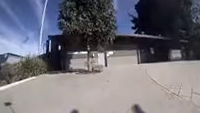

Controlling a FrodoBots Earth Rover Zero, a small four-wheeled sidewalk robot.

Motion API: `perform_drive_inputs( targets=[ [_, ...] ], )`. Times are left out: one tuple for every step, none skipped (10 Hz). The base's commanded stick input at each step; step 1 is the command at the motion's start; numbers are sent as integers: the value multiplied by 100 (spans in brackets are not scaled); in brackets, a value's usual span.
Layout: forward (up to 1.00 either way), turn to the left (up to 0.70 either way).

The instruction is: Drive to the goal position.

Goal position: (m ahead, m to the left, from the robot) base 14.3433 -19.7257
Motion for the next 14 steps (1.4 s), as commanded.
perform_drive_inputs(
  targets=[
    [100, -40],
    [100, -40],
    [100, -40],
    [100, -40],
    [100, -40],
    [100, -40],
    [100, -40],
    [100, -40],
    [100, -40],
    [100, -40],
    [100, -40],
    [100, -40],
    [100, -40],
    [100, -37]
  ],
)
